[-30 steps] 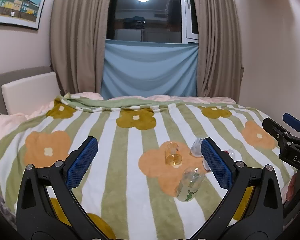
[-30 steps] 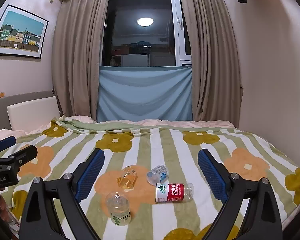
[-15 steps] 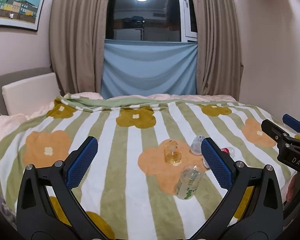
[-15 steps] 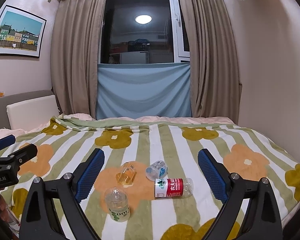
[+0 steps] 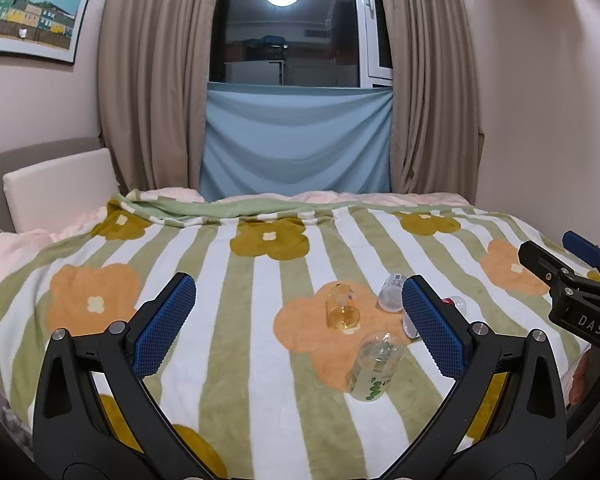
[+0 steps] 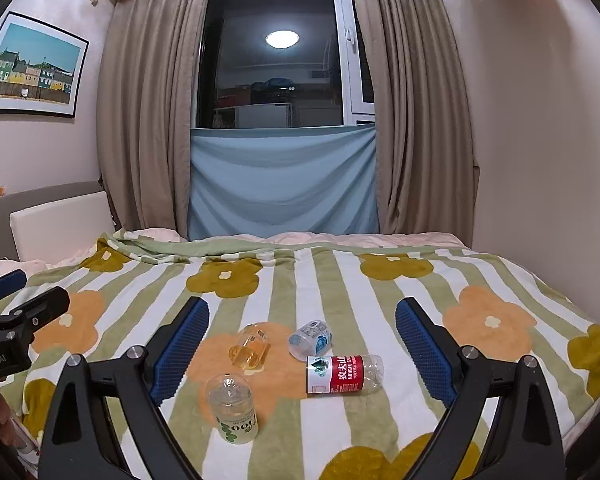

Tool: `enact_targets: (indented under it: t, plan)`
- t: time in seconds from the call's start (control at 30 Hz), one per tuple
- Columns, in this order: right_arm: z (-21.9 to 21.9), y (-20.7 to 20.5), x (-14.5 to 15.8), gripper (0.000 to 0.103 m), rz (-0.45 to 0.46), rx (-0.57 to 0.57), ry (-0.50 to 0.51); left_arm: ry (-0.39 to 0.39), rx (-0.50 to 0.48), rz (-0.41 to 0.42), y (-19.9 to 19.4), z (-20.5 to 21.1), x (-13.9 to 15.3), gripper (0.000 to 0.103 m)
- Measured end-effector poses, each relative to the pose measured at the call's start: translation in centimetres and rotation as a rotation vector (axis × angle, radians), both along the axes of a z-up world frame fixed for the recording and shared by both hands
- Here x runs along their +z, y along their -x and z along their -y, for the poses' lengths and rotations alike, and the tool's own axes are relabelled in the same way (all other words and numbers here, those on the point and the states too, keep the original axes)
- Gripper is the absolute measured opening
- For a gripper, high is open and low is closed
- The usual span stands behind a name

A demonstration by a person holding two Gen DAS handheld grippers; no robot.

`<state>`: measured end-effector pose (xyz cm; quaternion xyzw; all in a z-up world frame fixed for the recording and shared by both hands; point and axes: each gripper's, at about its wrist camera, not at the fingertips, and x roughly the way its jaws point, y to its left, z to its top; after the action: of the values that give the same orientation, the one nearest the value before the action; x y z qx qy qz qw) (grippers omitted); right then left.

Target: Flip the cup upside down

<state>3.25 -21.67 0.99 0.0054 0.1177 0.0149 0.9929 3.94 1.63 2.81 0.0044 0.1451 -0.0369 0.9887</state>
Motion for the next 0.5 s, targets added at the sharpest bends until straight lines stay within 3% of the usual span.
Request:
enact_targets:
  t: [0.5]
  plan:
    - [0.18, 0.11, 0.2, 0.093, -0.003, -0.005, -0.001, -0.015, -0.012, 0.003, 0.02, 0.17, 0.61, 0.103]
